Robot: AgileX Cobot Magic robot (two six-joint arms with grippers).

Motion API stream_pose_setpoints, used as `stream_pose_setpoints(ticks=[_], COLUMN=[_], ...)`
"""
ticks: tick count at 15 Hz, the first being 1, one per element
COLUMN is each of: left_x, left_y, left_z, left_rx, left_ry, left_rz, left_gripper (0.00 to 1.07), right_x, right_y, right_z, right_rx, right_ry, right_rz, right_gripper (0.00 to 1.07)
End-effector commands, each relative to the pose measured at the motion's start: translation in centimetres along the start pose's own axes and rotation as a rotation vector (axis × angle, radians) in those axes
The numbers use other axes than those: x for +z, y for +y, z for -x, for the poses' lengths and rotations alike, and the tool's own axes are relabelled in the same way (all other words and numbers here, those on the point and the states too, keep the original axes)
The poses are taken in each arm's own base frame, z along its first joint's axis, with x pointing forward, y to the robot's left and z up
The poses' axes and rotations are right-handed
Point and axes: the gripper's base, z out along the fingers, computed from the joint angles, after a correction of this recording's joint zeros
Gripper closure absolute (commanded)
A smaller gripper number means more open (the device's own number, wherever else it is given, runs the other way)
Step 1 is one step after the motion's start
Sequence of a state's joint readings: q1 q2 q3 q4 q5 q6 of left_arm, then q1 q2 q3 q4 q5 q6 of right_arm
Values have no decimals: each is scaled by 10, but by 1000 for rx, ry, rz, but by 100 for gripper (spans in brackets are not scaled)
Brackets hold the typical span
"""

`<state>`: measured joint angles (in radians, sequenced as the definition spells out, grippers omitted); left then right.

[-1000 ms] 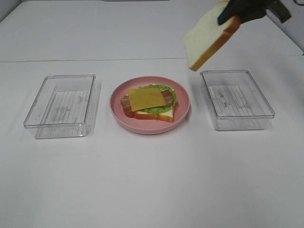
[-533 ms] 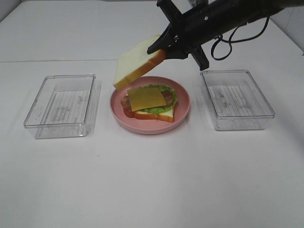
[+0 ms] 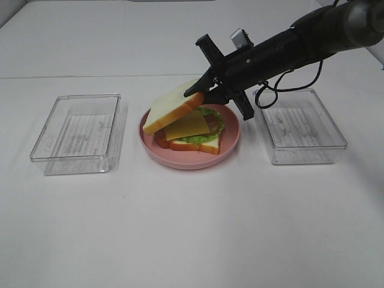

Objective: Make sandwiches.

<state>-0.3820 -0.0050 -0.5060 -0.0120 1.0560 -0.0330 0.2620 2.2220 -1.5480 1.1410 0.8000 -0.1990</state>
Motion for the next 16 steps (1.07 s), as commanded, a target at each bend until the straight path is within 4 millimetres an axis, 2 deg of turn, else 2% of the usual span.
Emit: stream_pose_setpoints(ticks=[1,2,4,5,6,7,10,11,12,13,16], left_x=[0,0,0,0,0,0,0,0,0,0,0], left_y=[0,0,0,0,0,0,0,0,0,0,0], left_z=[-1,-1,-1,-1,-1,-1,-1,-1,-1,-1,-1], left_rx=[-1,-1,-1,-1,-1,-1,-1,-1,-1,-1,-1], left_ry=[-13,-13,-13,-13,-13,-13,-13,-13,-13,-13,-13], left_rz=[-1,-1,-1,-1,-1,-1,-1,-1,-1,-1,-1], left_gripper=[32,32,32,32,32,32,32,32,32,32,32], right_x=[0,0,0,0,-1,-3,-13,-25,-25,-45,-83], right_y=[-4,-6,-7,-7,-6,-5,-3,0,0,12,31], right_z=[2,2,0,-2,-2,-2,-3,-4,-4,-9,-24], right_rx=[11,7,6,12,-13,-55,-117,-170,-170,-252,-384], right_ry=[-22,-22,-5,18,29,48,59,41,41,21,22], right_rz=[-37,-57,-74,-74,-84,-115,-211,-282,-282,-361,-478], right_gripper=[107,104,80,52,34,21,20,20,20,20,21])
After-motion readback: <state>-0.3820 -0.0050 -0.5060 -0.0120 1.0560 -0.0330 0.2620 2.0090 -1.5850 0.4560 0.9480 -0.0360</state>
